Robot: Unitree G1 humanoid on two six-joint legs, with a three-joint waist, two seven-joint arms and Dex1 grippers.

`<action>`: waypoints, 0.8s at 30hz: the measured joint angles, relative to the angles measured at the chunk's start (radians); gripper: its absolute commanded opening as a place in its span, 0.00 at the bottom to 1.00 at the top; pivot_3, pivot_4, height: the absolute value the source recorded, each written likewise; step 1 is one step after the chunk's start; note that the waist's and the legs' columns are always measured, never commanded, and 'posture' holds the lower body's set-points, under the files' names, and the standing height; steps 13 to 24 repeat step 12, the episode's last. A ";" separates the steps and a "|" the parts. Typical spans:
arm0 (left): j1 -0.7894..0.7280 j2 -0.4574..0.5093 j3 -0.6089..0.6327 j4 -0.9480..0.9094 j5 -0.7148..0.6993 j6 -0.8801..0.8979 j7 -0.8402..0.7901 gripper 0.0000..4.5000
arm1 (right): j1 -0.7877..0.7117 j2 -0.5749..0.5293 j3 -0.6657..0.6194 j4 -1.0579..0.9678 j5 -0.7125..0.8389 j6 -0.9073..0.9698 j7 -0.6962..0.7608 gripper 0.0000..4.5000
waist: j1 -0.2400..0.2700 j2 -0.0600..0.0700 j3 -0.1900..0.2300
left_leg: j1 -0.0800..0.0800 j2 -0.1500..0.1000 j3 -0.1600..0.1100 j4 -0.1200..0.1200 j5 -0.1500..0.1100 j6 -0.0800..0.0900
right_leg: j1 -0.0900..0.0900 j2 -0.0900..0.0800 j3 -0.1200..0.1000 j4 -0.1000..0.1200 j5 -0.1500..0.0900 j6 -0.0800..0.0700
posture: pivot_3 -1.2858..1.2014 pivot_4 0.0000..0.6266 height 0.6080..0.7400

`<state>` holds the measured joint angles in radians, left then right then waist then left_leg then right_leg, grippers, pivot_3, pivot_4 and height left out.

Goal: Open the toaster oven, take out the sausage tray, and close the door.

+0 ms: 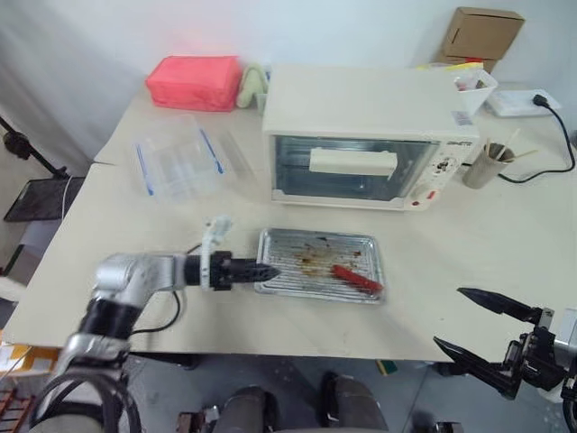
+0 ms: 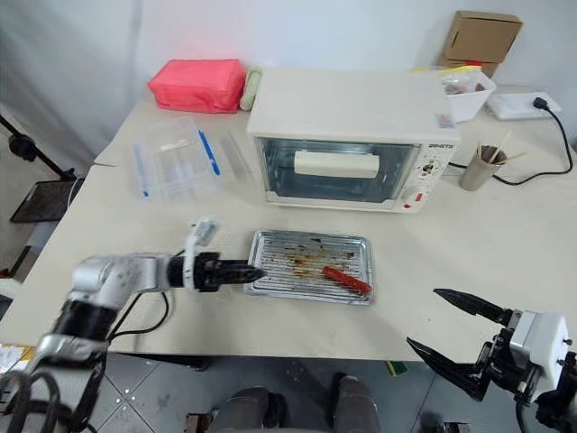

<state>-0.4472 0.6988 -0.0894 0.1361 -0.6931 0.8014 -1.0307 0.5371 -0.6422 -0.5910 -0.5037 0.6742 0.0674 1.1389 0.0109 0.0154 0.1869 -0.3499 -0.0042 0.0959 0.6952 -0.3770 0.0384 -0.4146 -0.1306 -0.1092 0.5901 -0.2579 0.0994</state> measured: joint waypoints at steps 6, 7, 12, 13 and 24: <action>0.116 0.076 0.135 0.045 0.174 -0.467 -0.098 0.96 | -0.083 -0.014 0.049 0.049 -0.017 -0.004 0.019 1.00 | 0.015 0.000 0.000 | -0.003 0.000 -0.001 0.000 -0.001 0.002 | -0.003 -0.003 -0.001 0.000 0.000 0.000 | 0.52 0.24 1.00; 0.136 0.087 0.160 0.045 0.186 -0.520 -0.119 0.96 | -0.108 -0.022 0.063 0.062 -0.018 -0.006 0.026 1.00 | 0.016 0.000 0.000 | -0.003 0.000 -0.001 0.000 -0.002 0.004 | -0.003 -0.003 -0.001 0.000 0.000 0.000 | 0.52 0.24 1.00; 0.271 0.098 0.249 -0.042 0.191 -0.643 -0.164 0.96 | -0.193 -0.065 0.086 0.123 -0.034 -0.027 0.073 1.00 | 0.010 0.000 0.001 | -0.004 0.000 -0.001 0.000 -0.002 0.011 | -0.003 -0.003 -0.004 0.001 0.000 0.000 | 0.52 0.24 1.00; 0.271 0.098 0.249 -0.042 0.191 -0.643 -0.164 0.96 | -0.193 -0.065 0.086 0.123 -0.034 -0.027 0.073 1.00 | 0.010 0.000 0.001 | -0.004 0.000 -0.001 0.000 -0.002 0.011 | -0.003 -0.003 -0.004 0.001 0.000 0.000 | 0.52 0.24 1.00; 0.271 0.098 0.249 -0.042 0.191 -0.643 -0.164 0.96 | -0.193 -0.065 0.086 0.123 -0.034 -0.027 0.073 1.00 | 0.010 0.000 0.001 | -0.004 0.000 -0.001 0.000 -0.002 0.011 | -0.003 -0.003 -0.004 0.001 0.000 0.000 | 0.52 0.24 1.00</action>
